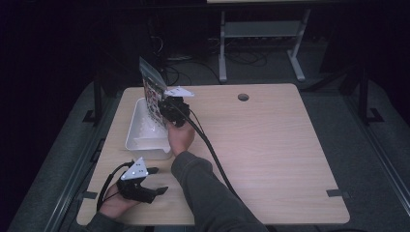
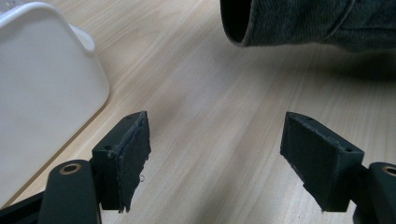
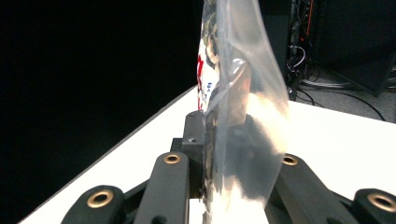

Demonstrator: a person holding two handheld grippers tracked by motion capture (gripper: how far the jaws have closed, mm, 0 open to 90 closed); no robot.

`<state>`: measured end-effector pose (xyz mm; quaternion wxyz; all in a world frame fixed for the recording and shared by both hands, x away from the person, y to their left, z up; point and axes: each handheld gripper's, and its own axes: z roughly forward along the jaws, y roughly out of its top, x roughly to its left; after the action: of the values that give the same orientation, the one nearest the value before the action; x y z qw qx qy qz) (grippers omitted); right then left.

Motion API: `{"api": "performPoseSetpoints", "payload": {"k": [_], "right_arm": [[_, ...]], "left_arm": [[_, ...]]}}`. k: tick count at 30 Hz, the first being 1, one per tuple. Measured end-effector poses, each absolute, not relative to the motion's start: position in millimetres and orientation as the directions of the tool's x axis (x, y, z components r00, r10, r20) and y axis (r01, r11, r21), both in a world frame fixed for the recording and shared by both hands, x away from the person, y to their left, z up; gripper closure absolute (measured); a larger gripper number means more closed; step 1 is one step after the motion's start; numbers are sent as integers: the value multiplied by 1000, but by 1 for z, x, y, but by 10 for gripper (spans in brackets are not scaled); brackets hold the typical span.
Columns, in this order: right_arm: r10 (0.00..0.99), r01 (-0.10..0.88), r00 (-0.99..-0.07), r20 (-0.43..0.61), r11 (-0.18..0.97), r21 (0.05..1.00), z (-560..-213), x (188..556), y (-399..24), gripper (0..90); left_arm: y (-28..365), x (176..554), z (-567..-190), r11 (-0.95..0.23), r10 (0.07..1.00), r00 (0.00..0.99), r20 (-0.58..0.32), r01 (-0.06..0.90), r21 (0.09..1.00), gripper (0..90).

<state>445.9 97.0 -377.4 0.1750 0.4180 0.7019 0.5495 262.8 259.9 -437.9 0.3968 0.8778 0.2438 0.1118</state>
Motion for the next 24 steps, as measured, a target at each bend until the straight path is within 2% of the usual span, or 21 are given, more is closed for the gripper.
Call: {"api": "performPoseSetpoints", "payload": {"k": [6, 7, 9, 11, 12, 13, 17, 24], "right_arm": [[764, 365, -624, 164, 99, 926, -379, 441, 100, 700], [754, 360, -637, 163, 104, 927, -376, 442, 98, 637], [750, 366, -643, 156, 122, 923, -372, 445, 95, 574], [750, 362, -644, 152, 124, 924, -370, 446, 94, 571], [737, 374, -662, 137, 166, 912, -367, 451, 92, 552], [734, 373, -667, 129, 179, 911, -367, 452, 92, 552], [723, 347, -688, 65, 250, 904, -367, 455, 91, 671], [750, 370, -660, 45, 272, 888, -370, 454, 92, 712]], "left_arm": [[260, 263, -438, -562, 520, 854, 0, 342, 753, 235], [260, 263, -438, -562, 519, 855, -1, 342, 753, 235], [260, 263, -438, -562, 516, 856, 0, 339, 754, 236], [259, 262, -438, -562, 516, 857, -1, 339, 755, 236], [259, 263, -438, -565, 514, 858, -1, 339, 752, 235], [259, 263, -438, -566, 513, 858, -1, 339, 751, 235], [259, 263, -438, -568, 512, 859, 0, 339, 750, 235], [258, 263, -438, -570, 510, 860, 1, 338, 749, 236]]}}
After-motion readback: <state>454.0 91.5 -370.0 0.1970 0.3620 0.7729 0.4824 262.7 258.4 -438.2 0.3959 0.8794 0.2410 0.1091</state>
